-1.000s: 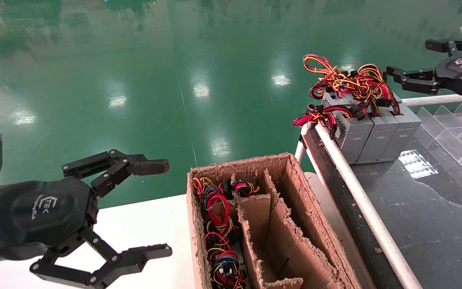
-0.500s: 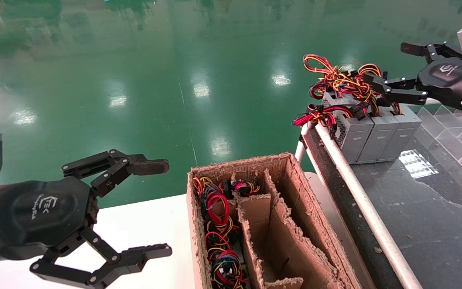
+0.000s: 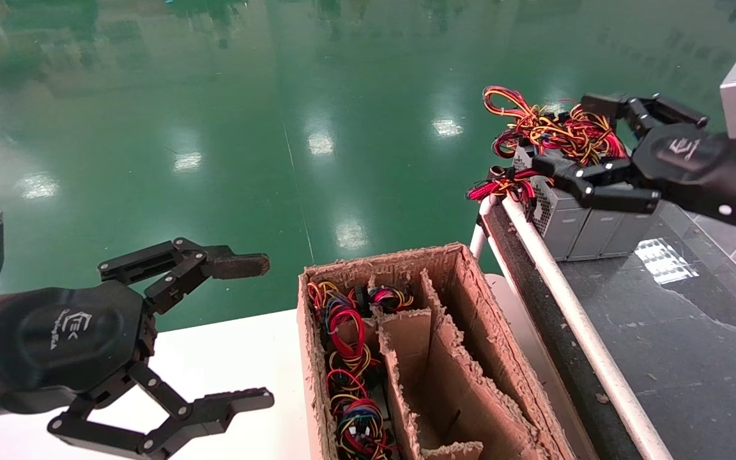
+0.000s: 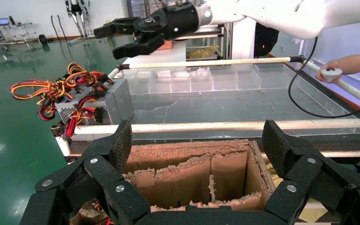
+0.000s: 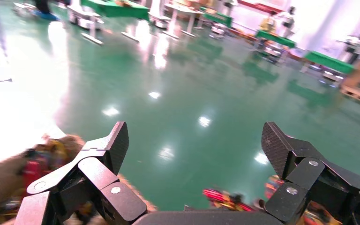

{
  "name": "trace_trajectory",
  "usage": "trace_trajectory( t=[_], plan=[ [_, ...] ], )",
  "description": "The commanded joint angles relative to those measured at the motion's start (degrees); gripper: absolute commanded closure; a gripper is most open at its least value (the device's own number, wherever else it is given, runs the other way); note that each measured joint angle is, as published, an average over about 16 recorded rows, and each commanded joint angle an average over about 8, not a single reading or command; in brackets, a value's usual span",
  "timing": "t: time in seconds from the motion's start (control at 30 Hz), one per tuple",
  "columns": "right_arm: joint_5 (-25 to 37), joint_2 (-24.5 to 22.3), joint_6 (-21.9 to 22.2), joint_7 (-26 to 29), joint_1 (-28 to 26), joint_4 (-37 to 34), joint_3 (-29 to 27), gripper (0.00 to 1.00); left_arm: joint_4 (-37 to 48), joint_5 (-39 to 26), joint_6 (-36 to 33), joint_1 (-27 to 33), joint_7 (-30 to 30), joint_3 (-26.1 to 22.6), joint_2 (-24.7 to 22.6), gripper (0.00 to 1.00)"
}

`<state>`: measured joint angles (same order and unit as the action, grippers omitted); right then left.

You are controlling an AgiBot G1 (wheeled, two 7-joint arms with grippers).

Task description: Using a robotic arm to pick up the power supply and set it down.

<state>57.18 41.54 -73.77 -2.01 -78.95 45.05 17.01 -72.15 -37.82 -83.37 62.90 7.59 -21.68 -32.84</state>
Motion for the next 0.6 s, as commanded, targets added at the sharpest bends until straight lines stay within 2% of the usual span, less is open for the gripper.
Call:
trace_trajectory(
  t=[0.03,0.5,0.6],
  plan=[
    [-1.2,-0.5,-1.0,1.0,1.4,2.3,-0.1,0.0,0.0,0.0,0.0,0.0,0.0,0.0,0.0,0.0],
    [-10.1,-4.3,-7.9,8.4,11.5,18.8,-0.7,0.0,0.0,0.0,0.0,0.0,0.0,0.0,0.0,0.0],
    [-11.0,-4.7,-8.6,9.2,12.5,20.6,-0.7,0.0,0.0,0.0,0.0,0.0,0.0,0.0,0.0,0.0]
  ],
)
